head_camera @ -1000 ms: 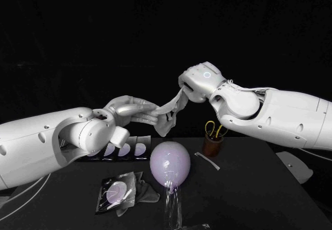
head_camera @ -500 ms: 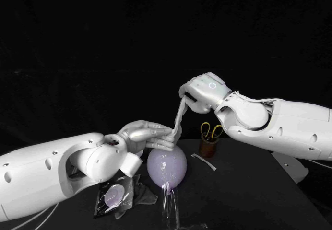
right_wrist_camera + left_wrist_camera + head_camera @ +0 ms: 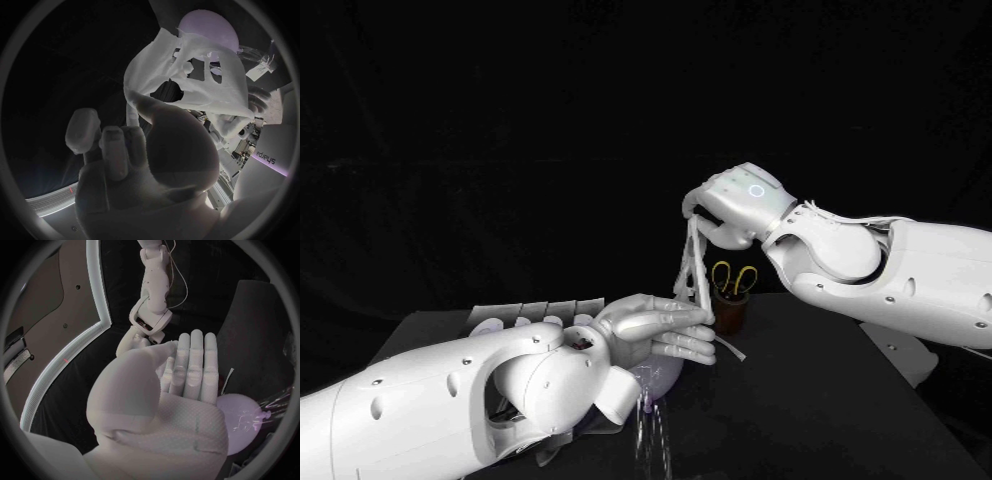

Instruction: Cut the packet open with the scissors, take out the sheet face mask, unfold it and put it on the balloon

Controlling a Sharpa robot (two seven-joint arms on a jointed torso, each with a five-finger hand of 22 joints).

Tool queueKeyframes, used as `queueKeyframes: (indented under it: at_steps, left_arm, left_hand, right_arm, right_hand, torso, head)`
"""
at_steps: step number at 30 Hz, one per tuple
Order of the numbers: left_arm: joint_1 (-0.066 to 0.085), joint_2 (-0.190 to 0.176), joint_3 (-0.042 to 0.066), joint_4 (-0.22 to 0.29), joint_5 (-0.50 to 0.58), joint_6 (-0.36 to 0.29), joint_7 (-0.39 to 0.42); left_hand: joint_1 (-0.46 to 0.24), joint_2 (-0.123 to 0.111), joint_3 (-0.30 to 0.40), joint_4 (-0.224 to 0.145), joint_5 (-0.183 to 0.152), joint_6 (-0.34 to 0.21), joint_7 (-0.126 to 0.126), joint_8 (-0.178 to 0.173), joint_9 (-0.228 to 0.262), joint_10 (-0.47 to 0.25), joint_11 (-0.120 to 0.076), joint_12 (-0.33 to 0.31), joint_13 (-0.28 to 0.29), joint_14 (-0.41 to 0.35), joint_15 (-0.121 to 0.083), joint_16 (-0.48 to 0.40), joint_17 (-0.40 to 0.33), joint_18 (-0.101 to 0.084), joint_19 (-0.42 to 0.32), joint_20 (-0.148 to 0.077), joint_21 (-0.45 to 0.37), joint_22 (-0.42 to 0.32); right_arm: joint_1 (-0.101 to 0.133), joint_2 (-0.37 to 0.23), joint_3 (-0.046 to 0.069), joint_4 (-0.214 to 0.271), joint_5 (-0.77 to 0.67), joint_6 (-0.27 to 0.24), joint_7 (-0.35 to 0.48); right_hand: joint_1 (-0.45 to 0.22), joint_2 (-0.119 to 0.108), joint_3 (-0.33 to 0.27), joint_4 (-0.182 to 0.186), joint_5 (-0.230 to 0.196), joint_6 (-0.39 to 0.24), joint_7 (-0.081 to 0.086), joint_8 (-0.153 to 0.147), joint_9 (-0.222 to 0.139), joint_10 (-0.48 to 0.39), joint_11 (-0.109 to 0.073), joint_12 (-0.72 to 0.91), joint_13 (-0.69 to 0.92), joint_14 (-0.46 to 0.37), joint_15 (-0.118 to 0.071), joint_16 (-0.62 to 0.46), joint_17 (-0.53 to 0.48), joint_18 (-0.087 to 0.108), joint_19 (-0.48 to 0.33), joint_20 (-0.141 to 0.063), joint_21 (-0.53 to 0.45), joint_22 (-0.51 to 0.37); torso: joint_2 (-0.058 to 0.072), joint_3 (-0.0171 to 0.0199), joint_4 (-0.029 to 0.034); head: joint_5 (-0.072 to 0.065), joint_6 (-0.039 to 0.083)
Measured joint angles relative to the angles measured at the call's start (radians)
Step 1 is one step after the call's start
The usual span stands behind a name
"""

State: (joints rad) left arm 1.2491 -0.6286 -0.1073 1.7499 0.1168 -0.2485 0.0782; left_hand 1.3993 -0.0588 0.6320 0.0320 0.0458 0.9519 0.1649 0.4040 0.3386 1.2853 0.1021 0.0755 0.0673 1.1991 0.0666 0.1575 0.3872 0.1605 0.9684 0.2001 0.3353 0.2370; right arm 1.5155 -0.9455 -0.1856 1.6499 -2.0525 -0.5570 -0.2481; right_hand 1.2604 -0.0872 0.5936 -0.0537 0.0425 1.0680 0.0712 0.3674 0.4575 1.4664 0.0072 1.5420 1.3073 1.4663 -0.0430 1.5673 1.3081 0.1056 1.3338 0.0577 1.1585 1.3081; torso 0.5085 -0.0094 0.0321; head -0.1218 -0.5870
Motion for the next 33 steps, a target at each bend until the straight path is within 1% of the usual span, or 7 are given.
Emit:
queueKeyframes:
  at_steps: [3, 10, 15, 21, 23, 28, 33]
  left_arm:
    - [-0.007, 0.012, 0.001, 0.003, 0.011, -0.001, 0.009]
    - [-0.034, 0.036, 0.002, 0.01, 0.032, -0.006, 0.027]
    - [-0.061, 0.057, 0.002, 0.007, 0.044, -0.012, 0.036]
    - [-0.089, 0.073, 0.002, -0.005, 0.055, -0.022, 0.042]
    - [-0.101, 0.079, 0.002, -0.01, 0.058, -0.027, 0.043]
    - [-0.132, 0.094, 0.001, -0.025, 0.064, -0.042, 0.044]
    - [-0.162, 0.108, 0.002, -0.044, 0.069, -0.058, 0.044]
  left_hand:
    - [0.001, 0.001, 0.0, 0.0, 0.0, 0.0, 0.0, 0.002, 0.0, 0.0, 0.0, 0.0, 0.0, 0.0, 0.0, 0.0, 0.0, 0.0, 0.0, 0.0, 0.0, 0.0]
    - [0.002, 0.002, 0.0, 0.0, 0.0, 0.0, -0.001, 0.002, 0.0, 0.0, 0.0, 0.0, 0.0, 0.0, 0.0, 0.0, 0.0, 0.0, 0.0, 0.0, 0.0, 0.001]
    - [0.002, 0.002, 0.003, 0.003, 0.0, 0.0, -0.004, 0.002, 0.0, 0.0, 0.0, 0.0, 0.0, 0.0, 0.0, 0.0, 0.0, 0.0, 0.0, 0.0, 0.0, 0.001]
    - [-0.002, 0.006, 0.003, 0.003, -0.002, -0.001, -0.005, 0.002, 0.0, 0.0, 0.0, 0.0, 0.0, 0.0, 0.0, 0.0, 0.0, 0.0, 0.0, 0.0, 0.0, 0.002]
    - [-0.003, 0.008, 0.003, 0.003, -0.002, -0.001, -0.005, 0.002, 0.0, 0.0, 0.0, 0.0, 0.0, 0.0, 0.0, 0.0, 0.001, 0.0, 0.0, 0.0, 0.0, 0.002]
    - [-0.003, 0.007, 0.003, 0.003, -0.004, 0.0, -0.004, 0.002, 0.0, 0.0, 0.0, 0.0, 0.0, 0.0, 0.001, 0.0, 0.001, 0.0, 0.0, 0.0, 0.0, 0.002]
    - [-0.003, 0.007, 0.005, 0.006, 0.0, 0.0, -0.004, 0.002, 0.0, 0.0, 0.0, 0.0, 0.0, -0.002, 0.002, 0.0, 0.001, 0.0, 0.0, 0.0, 0.0, 0.002]
  right_arm:
    - [0.0, -0.01, 0.0, 0.005, 0.0, 0.008, 0.004]
    - [0.0, -0.031, -0.002, 0.017, -0.001, 0.042, 0.02]
    - [0.0, -0.048, -0.005, 0.033, -0.001, 0.081, 0.029]
    - [0.0, -0.053, -0.018, 0.036, -0.001, 0.131, 0.038]
    - [-0.001, -0.052, -0.022, 0.036, -0.001, 0.153, 0.039]
    - [-0.013, -0.05, -0.028, 0.035, -0.003, 0.205, 0.038]
    - [-0.026, -0.045, -0.031, 0.026, -0.005, 0.246, 0.031]
  right_hand:
    - [-0.004, -0.004, 0.0, 0.0, 0.0, 0.003, -0.003, 0.0, 0.0, 0.0, 0.0, -0.002, 0.0, 0.0, 0.0, 0.0, 0.0, 0.0, 0.0, 0.0, 0.0, 0.0]
    - [0.0, -0.008, 0.003, 0.003, -0.001, 0.004, -0.004, 0.0, 0.0, -0.004, -0.004, -0.002, 0.001, 0.0, 0.0, -0.001, -0.001, 0.0, 0.0, 0.0, -0.007, -0.001]
    - [0.0, -0.008, 0.003, 0.003, -0.001, 0.004, -0.004, 0.0, 0.0, -0.003, -0.004, -0.002, 0.001, 0.0, 0.0, -0.003, -0.001, 0.0, 0.0, 0.0, -0.007, -0.001]
    - [0.0, -0.008, 0.0, 0.006, -0.001, 0.004, -0.004, 0.0, 0.0, 0.0, -0.007, -0.003, 0.001, 0.0, 0.0, 0.0, -0.001, 0.0, 0.0, 0.0, -0.012, -0.001]
    - [0.0, -0.008, 0.001, 0.007, -0.001, 0.002, -0.005, 0.0, 0.0, 0.0, -0.007, -0.003, 0.001, 0.0, 0.0, 0.0, -0.001, 0.0, 0.0, 0.0, -0.02, -0.001]
    - [0.0, -0.008, 0.003, 0.009, 0.004, 0.002, -0.005, 0.0, -0.001, 0.0, -0.007, -0.004, 0.001, 0.0, 0.0, 0.0, 0.0, 0.0, 0.0, 0.0, -0.02, -0.005]
    - [0.0, -0.008, 0.003, 0.009, 0.004, 0.002, -0.005, 0.003, -0.003, 0.0, -0.007, -0.004, 0.0, 0.0, 0.0, 0.0, 0.0, 0.0, 0.0, 0.0, -0.02, -0.006]
  torso:
    - [-0.004, 0.0023, 0.0001]
    - [-0.008, 0.006, 0.0012]
    - [-0.008, 0.0062, 0.0007]
    - [-0.006, 0.006, 0.0015]
    - [-0.005, 0.0057, 0.0022]
    - [-0.002, 0.0049, 0.0026]
    - [0.0, 0.0039, 0.0033]
  head:
    - [-0.001, -0.001]
    - [-0.005, -0.011]
    - [-0.012, -0.024]
    - [-0.016, -0.045]
    - [-0.016, -0.049]
    - [-0.016, -0.066]
    - [-0.02, -0.074]
